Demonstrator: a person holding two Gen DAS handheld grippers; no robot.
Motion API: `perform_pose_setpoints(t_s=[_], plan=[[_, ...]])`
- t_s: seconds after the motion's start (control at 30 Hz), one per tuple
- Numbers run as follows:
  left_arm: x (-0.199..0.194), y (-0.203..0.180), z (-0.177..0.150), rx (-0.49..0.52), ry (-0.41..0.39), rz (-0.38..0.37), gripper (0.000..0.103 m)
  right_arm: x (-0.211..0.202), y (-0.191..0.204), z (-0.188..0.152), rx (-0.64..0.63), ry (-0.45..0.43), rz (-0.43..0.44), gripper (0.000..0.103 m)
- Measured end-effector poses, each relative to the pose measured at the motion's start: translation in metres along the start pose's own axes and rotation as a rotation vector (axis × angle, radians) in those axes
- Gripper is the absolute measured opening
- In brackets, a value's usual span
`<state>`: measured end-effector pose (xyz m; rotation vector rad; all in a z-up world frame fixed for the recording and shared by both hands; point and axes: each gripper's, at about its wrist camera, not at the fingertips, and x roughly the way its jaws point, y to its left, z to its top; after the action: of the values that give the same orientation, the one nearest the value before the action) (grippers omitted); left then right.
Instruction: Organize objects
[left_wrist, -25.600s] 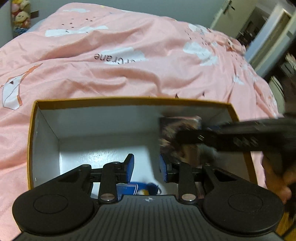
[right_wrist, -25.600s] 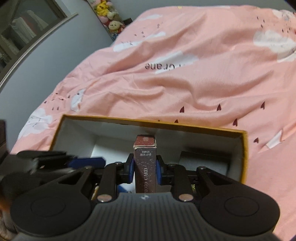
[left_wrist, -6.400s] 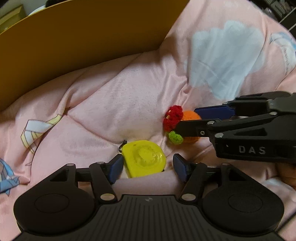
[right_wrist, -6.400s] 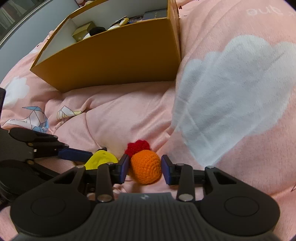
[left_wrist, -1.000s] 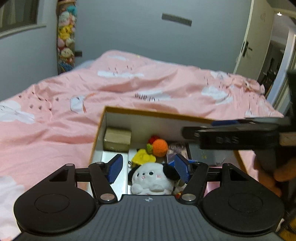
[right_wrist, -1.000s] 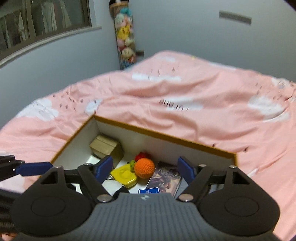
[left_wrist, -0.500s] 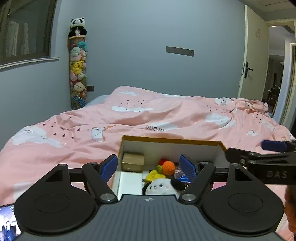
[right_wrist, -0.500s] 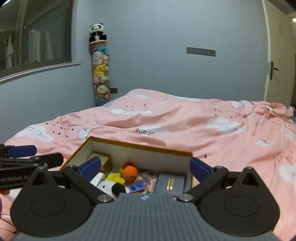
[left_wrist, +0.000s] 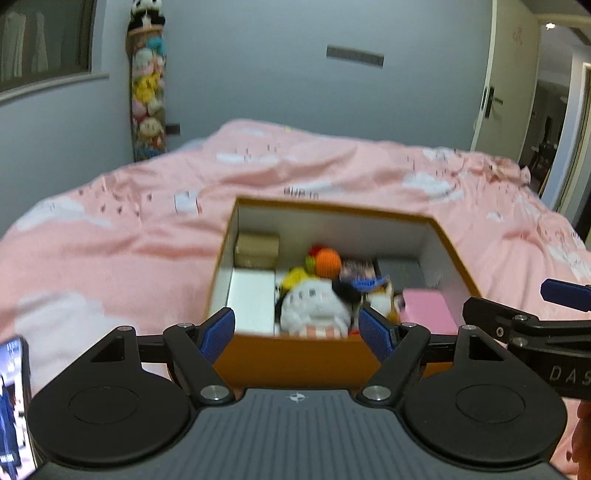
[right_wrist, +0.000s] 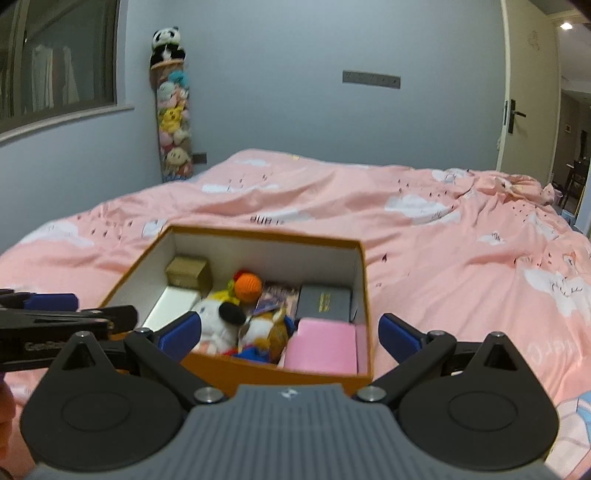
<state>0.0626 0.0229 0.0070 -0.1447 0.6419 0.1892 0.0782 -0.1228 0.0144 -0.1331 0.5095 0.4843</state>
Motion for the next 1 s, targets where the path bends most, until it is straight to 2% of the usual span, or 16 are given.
perform_pose_setpoints(t_s=[0.3, 0.63, 1.0], plan=[[0.009, -0.004, -0.02, -0.009, 0.098, 0.018, 0.089, 0.003, -0.008, -0.018, 0.058, 0.054, -0.004, 0.102], [0.018, -0.011, -0.025, 0.01, 0.137, 0.033, 0.089, 0.018, -0.014, -0.027, 0.085, 0.115, 0.002, 0.102], [0.019, -0.009, -0.026, 0.008, 0.147, 0.037, 0.089, 0.022, -0.011, -0.03, 0.067, 0.142, 0.007, 0.102]])
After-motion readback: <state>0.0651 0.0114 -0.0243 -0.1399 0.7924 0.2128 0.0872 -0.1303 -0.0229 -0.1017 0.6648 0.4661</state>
